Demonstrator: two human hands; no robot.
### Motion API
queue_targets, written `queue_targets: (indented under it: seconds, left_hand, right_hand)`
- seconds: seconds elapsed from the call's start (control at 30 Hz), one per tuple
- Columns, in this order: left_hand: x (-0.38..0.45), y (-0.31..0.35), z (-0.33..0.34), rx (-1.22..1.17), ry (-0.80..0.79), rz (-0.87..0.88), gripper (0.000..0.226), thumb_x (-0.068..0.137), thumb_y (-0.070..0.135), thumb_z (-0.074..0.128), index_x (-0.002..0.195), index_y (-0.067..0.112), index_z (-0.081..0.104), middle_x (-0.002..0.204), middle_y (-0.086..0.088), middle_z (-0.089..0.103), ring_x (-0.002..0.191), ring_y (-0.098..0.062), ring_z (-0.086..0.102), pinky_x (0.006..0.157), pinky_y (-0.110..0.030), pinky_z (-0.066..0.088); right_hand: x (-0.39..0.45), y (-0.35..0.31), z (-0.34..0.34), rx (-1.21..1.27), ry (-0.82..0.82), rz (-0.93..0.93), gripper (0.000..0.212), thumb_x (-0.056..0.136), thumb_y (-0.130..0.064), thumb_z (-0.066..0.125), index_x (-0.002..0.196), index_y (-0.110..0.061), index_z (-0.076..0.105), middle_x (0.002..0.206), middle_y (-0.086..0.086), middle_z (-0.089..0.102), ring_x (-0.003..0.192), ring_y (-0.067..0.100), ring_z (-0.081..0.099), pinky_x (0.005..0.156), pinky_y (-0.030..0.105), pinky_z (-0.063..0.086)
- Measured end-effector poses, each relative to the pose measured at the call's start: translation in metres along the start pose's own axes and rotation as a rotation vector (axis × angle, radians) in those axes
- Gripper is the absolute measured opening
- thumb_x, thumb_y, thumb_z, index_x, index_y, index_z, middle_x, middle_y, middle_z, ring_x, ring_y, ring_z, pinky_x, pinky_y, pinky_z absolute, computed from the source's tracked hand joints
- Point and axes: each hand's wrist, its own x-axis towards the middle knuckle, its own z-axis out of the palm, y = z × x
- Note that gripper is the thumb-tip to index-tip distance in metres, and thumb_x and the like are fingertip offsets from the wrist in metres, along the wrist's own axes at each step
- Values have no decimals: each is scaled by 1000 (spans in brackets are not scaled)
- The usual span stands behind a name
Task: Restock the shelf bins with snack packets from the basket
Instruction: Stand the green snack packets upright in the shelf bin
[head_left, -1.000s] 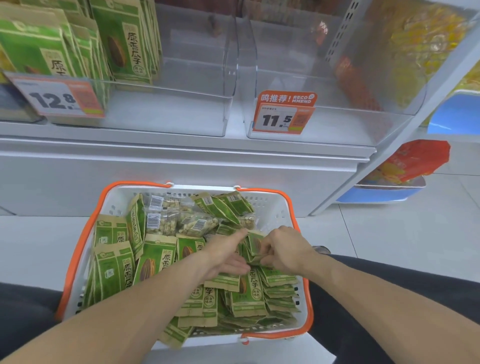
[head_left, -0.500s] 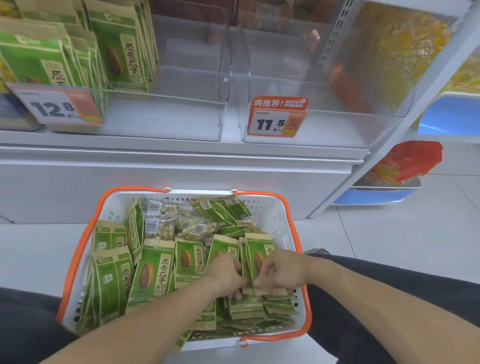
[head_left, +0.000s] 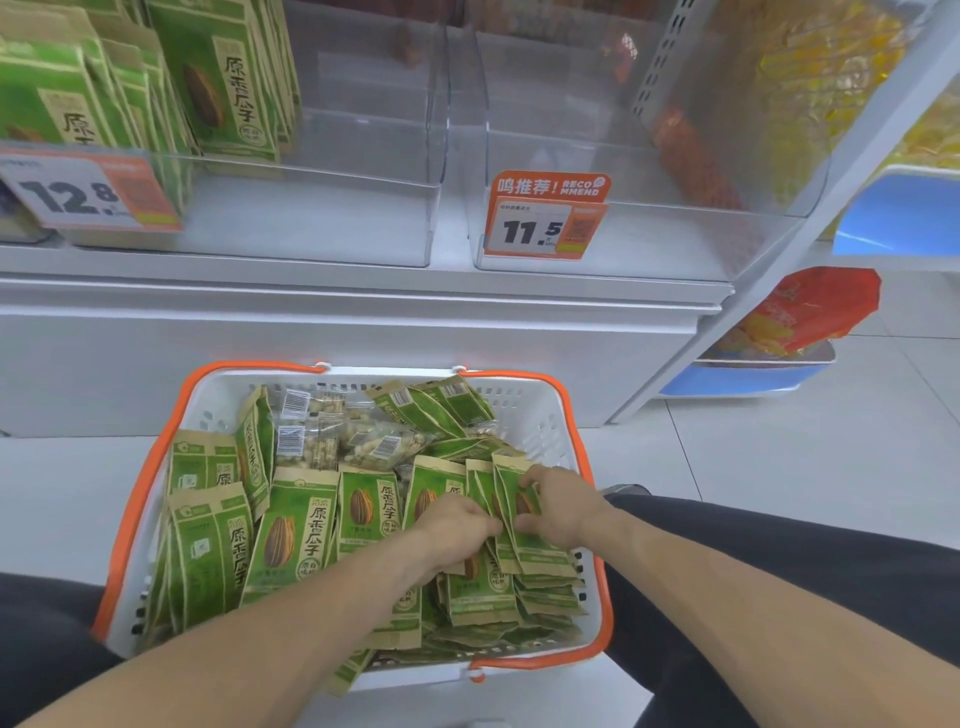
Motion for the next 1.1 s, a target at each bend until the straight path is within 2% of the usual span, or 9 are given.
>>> queue_targets:
  seconds: [0.1,0.3,0.4,0.5,0.57,0.7,0.87,1.0,1.1]
  left_hand:
    - [6,-3,0,-183,2,-47,15,87,19,70,99,9,67,110,-7,68,104,-27,68,99,-41,53]
    - [3,0,0,-466,73,-97,18,87,0,67,101,7,57,117,-17,57,89,-28,67,62,-25,54]
    - [1,-1,5,-500,103,-114,25,86,-3,67,103,6,50,122,-13,53,89,-29,70,50,-22,47]
    - [-1,-4,4,-502,99,-129,42,85,14,74,116,6,46,119,-13,61,81,-24,71,46,-22,45]
    - [0,-6,-4,-505,107,-126,53,82,30,77,124,4,57,105,-14,72,75,-21,70,48,-23,46]
    - [-3,0,-21,-491,34,-101,37,89,43,67,110,13,71,90,-7,78,86,-23,67,71,-33,48]
    - [-13,2,-50,-411,61,2,68,70,65,73,122,22,67,117,-6,72,107,-26,69,100,-50,50]
    - [-33,25,-96,-164,175,134,81,63,76,72,123,23,64,119,-3,71,107,-24,68,98,-50,52]
    - [-70,62,-132,128,279,264,42,90,57,61,104,19,70,93,0,77,85,-18,73,85,-41,58]
  right_hand:
    - [0,-1,1,38,10,8,65,87,-40,73,142,-19,45,131,7,53,115,25,55,88,28,42]
    - [-2,-3,0,77,-42,35,69,91,-42,69,148,-19,38,142,9,45,124,26,53,102,32,41]
    - [-4,-4,-5,134,-126,28,63,94,-39,65,148,-19,40,139,7,53,121,24,55,94,28,42]
    - [-5,-3,-4,300,-163,28,59,94,-34,67,146,-24,42,120,4,56,94,16,58,76,23,43]
    - [-6,-4,-3,411,-175,29,58,91,-32,71,143,-25,44,117,1,55,93,15,59,77,25,48]
    - [-3,-12,1,661,-192,39,56,84,-27,79,131,-27,48,120,9,62,105,30,67,84,49,59]
    - [-1,-41,0,840,-143,-35,59,77,-23,85,120,-28,45,107,7,64,92,27,68,70,45,62]
    - [-5,-70,-10,912,32,-123,100,52,-49,93,130,-33,32,112,-2,68,98,21,69,76,44,62]
    - [-18,-91,-29,1066,112,-217,92,57,-33,95,127,-29,35,108,0,71,96,23,72,70,48,62]
